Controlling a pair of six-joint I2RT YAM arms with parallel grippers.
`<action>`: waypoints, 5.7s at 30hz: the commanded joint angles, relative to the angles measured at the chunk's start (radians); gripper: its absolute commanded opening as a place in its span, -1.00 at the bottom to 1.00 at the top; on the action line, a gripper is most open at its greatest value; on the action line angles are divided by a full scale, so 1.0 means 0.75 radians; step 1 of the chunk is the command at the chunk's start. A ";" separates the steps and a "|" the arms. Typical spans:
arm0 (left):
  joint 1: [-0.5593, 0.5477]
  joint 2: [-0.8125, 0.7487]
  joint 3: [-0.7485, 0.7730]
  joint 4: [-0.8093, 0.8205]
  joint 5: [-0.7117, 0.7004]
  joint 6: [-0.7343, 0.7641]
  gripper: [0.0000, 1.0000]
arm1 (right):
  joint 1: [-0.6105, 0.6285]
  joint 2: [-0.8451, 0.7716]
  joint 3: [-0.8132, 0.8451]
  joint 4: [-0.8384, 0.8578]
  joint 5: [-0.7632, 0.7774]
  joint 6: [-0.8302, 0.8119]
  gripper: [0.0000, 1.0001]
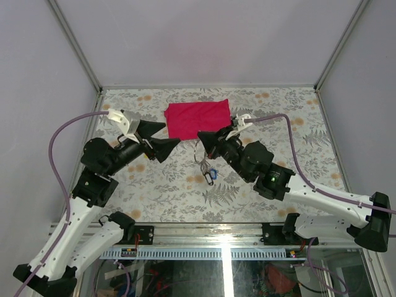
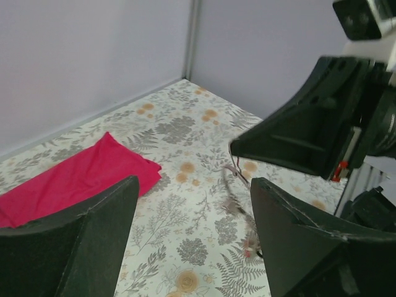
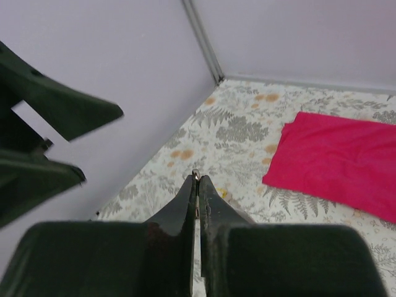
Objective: Put the keys on the keyring
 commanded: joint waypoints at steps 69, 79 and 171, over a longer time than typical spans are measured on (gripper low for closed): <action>-0.654 0.291 0.230 0.131 -0.807 0.734 -1.00 | -0.006 -0.141 0.226 0.052 -0.010 0.012 -0.21; -0.655 0.242 0.225 0.026 -0.767 0.847 -1.00 | -0.148 0.021 0.747 -0.785 -0.194 0.105 0.01; -0.651 0.238 0.244 -0.076 -0.862 0.680 -1.00 | -0.313 0.042 0.269 -0.700 -0.141 0.071 -0.09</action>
